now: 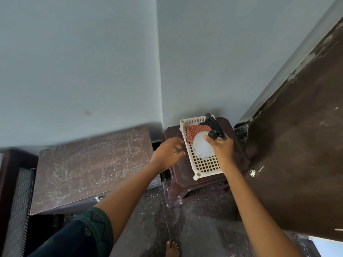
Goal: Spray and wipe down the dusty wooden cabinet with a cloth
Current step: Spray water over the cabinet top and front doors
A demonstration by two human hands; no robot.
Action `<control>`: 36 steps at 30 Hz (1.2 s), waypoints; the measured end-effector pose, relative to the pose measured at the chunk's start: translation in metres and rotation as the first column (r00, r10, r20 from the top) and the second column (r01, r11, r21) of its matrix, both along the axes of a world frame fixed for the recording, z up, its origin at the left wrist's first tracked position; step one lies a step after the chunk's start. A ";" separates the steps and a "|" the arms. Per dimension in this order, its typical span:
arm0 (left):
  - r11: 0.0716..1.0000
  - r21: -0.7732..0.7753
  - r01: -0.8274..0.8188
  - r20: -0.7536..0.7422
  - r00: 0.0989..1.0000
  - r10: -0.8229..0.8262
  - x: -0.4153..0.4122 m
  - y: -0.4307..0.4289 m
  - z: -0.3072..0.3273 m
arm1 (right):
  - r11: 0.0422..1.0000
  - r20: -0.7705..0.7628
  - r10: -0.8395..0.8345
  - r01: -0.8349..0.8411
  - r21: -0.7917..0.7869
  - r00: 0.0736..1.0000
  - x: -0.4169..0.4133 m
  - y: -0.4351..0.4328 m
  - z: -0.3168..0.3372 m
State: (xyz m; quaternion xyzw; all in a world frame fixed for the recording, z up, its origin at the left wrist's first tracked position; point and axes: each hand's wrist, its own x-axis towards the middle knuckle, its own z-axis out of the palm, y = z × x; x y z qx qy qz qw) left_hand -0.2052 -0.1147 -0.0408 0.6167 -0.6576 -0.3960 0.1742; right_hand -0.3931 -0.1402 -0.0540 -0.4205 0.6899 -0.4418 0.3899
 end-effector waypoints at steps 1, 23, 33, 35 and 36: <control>1.000 -0.006 0.006 -0.024 1.000 -0.006 0.000 0.000 0.002 | 1.000 -0.014 0.017 -0.017 -0.025 1.000 0.005 0.000 0.008; 0.996 0.039 -0.079 -0.197 0.977 0.085 0.199 0.081 0.031 | 0.866 0.517 0.459 -0.494 -0.079 0.722 0.267 0.050 0.064; 0.947 0.322 -0.006 -0.290 0.951 0.105 0.353 0.152 -0.038 | 0.849 0.557 0.312 -0.489 0.200 0.770 0.409 0.106 -0.020; 0.940 0.322 -0.115 -0.157 0.972 0.172 0.392 0.161 -0.059 | 0.815 0.538 0.312 -0.512 0.273 0.783 0.435 0.112 -0.035; 0.933 0.318 -0.169 -0.077 0.976 0.202 0.410 0.164 -0.069 | 0.798 0.533 0.316 -0.523 0.299 0.785 0.445 0.114 -0.043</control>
